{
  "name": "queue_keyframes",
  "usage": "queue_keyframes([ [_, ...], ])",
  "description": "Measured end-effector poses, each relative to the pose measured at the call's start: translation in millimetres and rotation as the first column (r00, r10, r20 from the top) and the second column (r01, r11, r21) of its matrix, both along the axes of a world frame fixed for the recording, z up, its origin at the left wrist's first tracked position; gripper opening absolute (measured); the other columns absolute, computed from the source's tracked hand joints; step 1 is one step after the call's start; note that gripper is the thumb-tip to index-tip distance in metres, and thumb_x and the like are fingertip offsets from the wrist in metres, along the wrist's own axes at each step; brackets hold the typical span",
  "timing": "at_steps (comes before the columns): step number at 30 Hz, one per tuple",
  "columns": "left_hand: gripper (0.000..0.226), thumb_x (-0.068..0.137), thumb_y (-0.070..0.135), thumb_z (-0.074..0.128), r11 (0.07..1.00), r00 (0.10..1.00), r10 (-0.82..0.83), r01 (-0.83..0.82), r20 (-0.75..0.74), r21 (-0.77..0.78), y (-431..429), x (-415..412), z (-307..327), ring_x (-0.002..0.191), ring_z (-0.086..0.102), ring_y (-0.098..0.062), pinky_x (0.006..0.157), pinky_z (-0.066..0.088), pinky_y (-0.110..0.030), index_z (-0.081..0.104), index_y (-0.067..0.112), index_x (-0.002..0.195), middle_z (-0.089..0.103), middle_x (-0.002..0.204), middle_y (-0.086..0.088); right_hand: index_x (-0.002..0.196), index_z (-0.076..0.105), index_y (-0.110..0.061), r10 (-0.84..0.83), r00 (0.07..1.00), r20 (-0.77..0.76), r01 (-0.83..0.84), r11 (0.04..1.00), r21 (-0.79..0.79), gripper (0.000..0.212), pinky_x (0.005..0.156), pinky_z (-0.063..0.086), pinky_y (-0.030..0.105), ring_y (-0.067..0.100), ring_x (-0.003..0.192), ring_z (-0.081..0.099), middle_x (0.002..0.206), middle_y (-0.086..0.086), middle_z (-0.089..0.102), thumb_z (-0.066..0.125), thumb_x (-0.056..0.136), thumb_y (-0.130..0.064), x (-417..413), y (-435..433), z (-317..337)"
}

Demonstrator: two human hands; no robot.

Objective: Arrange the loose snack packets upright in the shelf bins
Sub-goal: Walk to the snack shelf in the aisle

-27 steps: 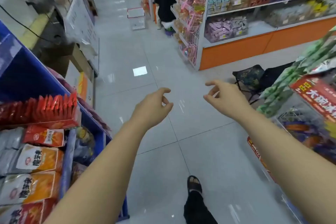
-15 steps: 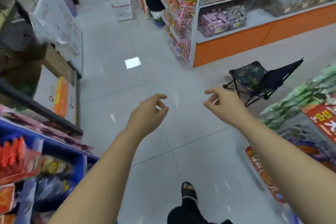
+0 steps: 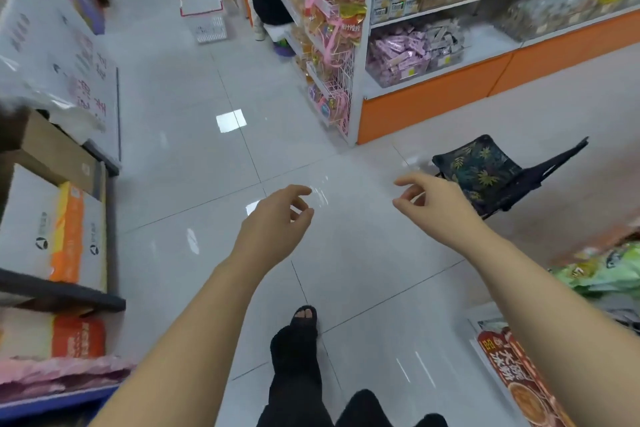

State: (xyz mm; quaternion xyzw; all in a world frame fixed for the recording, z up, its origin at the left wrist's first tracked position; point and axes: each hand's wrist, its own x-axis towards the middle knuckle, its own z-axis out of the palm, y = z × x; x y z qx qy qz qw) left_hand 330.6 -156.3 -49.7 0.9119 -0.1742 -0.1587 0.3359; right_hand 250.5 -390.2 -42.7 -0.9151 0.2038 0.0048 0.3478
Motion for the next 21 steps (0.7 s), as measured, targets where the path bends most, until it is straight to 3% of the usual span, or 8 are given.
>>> queue_keyframes([
  [8,0.03,0.094,0.028,0.052,0.984,0.984,-0.179,0.179,-0.019,-0.024,-56.1,148.3,-0.1,0.086,0.058,0.002,0.066,0.047,-0.025,0.055,0.03,0.124,0.059,0.099,0.017,0.118,0.059,-0.023,-0.162,0.987,-0.017,0.162,0.986,0.039,0.029,0.07,0.044,0.025,0.008,0.08,0.058,0.087,-0.013,0.06,0.061,0.089,-0.028,93.9,-39.9,-10.0],
  [16,0.03,0.095,0.028,0.052,0.913,0.911,-0.407,0.405,-0.061,-0.044,-166.4,215.7,-12.2,0.088,0.058,0.001,0.072,0.052,-0.029,0.054,0.031,0.124,0.058,0.101,0.016,0.117,0.059,-0.021,-0.336,0.938,-0.086,0.339,0.941,0.022,0.029,0.074,0.043,0.025,0.007,0.078,0.055,0.086,-0.014,0.06,0.061,0.089,-0.026,122.6,-117.7,-21.2],
  [21,0.03,0.094,0.027,0.053,0.897,0.896,-0.442,0.441,-0.045,-0.036,-250.4,256.2,-16.8,0.087,0.059,0.0,0.075,0.051,-0.031,0.055,0.03,0.124,0.059,0.099,0.016,0.118,0.06,-0.018,-0.36,0.929,-0.09,0.363,0.931,0.025,0.029,0.08,0.048,0.03,0.01,0.083,0.056,0.09,-0.01,0.062,0.061,0.09,-0.026,159.0,-192.7,-27.8],
])
